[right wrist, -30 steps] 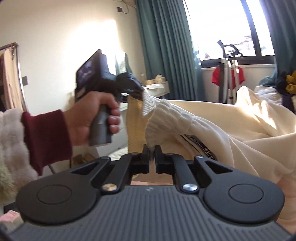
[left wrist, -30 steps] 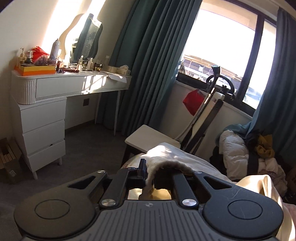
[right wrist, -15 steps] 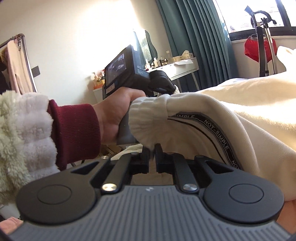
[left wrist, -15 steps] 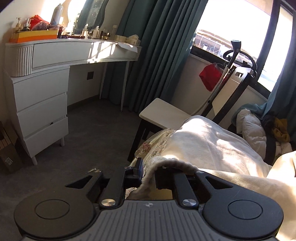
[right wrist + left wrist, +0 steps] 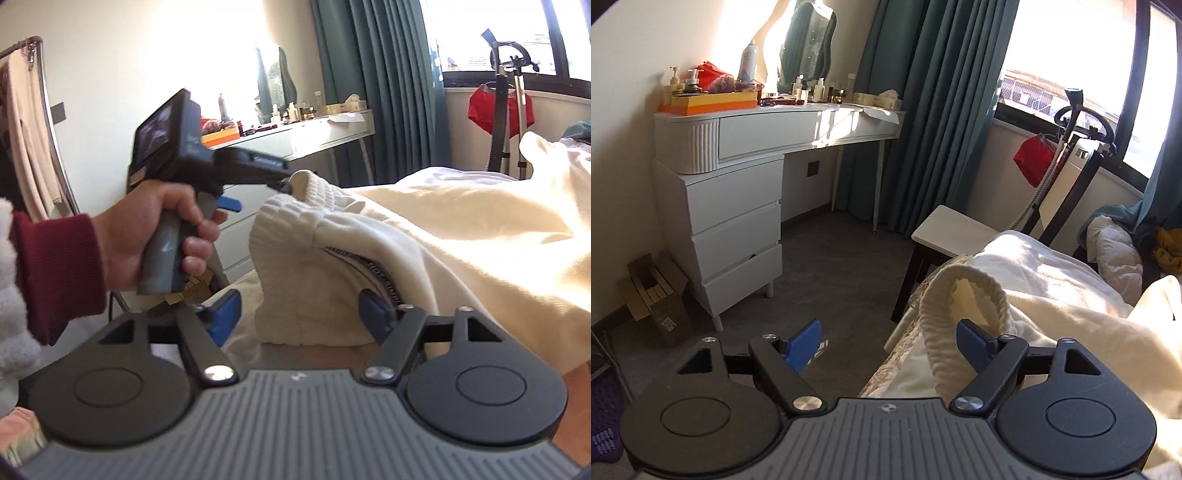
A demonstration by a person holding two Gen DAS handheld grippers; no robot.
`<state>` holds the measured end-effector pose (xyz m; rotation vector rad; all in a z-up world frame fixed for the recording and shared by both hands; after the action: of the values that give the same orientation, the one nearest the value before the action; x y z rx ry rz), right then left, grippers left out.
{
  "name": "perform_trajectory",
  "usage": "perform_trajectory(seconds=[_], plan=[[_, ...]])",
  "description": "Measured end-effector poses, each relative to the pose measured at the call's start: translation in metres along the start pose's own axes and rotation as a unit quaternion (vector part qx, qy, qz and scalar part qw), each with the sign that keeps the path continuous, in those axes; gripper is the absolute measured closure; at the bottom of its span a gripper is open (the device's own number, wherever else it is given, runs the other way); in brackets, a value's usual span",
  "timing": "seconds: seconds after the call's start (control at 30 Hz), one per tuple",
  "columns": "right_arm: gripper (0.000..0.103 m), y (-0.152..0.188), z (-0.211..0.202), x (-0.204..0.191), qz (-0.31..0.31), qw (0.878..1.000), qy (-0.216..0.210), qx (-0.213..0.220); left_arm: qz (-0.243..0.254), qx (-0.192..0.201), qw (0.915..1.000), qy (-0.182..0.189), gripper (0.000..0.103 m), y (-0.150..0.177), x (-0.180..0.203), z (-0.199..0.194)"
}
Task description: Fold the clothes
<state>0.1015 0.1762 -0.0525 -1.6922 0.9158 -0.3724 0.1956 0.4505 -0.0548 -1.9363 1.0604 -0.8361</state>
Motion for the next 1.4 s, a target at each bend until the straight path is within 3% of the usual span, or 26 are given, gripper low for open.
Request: perform_trajectory(seconds=[0.17,0.43,0.53,0.63,0.7,0.77,0.87,0.97,1.07,1.13,1.3,1.4], plan=[[0.026,-0.013,-0.050,0.017,0.012,0.999,0.035,0.012,-0.001,0.005,0.9992,0.041,0.021,0.025,0.014,-0.068],[0.026,-0.019,-0.130,0.081,0.027,0.989,0.143,0.023,0.004,0.009,0.9922,0.124,0.025,0.073,0.117,-0.148],[0.026,-0.013,-0.162,0.104,0.012,0.984,0.177,0.026,0.033,0.027,0.9917,0.121,0.025,0.079,0.149,-0.161],[0.026,-0.004,-0.192,0.130,0.001,0.977,0.210,0.029,0.067,0.066,0.9917,0.088,0.026,0.072,0.170,-0.176],[0.026,0.001,-0.207,0.149,0.005,0.972,0.230,0.035,0.041,0.101,0.9899,0.090,0.021,0.054,0.172,-0.188],[0.026,0.008,-0.219,0.168,0.018,0.967,0.250,0.042,0.018,0.112,0.9884,0.101,0.020,0.040,0.172,-0.193],[0.026,0.013,-0.222,0.196,0.056,0.963,0.261,0.043,0.025,0.109,0.9854,0.128,0.020,0.023,0.190,-0.187],[0.026,0.017,-0.219,0.212,0.073,0.962,0.260,0.043,0.018,0.058,0.9693,0.238,0.018,0.022,0.236,-0.168],[0.026,0.021,-0.216,0.225,0.086,0.961,0.260,0.036,0.011,0.027,0.9580,0.285,0.019,0.025,0.288,-0.139],[0.026,0.028,-0.216,0.237,0.104,0.959,0.262,0.031,0.017,0.017,0.9574,0.288,0.020,0.026,0.327,-0.114],[0.026,0.044,-0.214,0.267,0.143,0.954,0.264,0.015,0.032,-0.006,0.9667,0.254,0.023,0.025,0.407,-0.033],[0.026,0.050,-0.211,0.289,0.133,0.951,0.280,0.017,0.044,-0.042,0.9743,0.217,0.034,0.031,0.435,0.022]])
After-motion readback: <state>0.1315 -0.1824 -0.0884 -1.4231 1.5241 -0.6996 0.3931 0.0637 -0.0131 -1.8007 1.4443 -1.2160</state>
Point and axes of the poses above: each gripper's, at about its wrist camera, not at the fingertips, and z roughly the way its jaws point, x to its right, y to its underside, the point moved 10 cm from there along z, roughly the way its jaws point, and after that the axes turned 5 degrees about x, right-handed, at the moved point
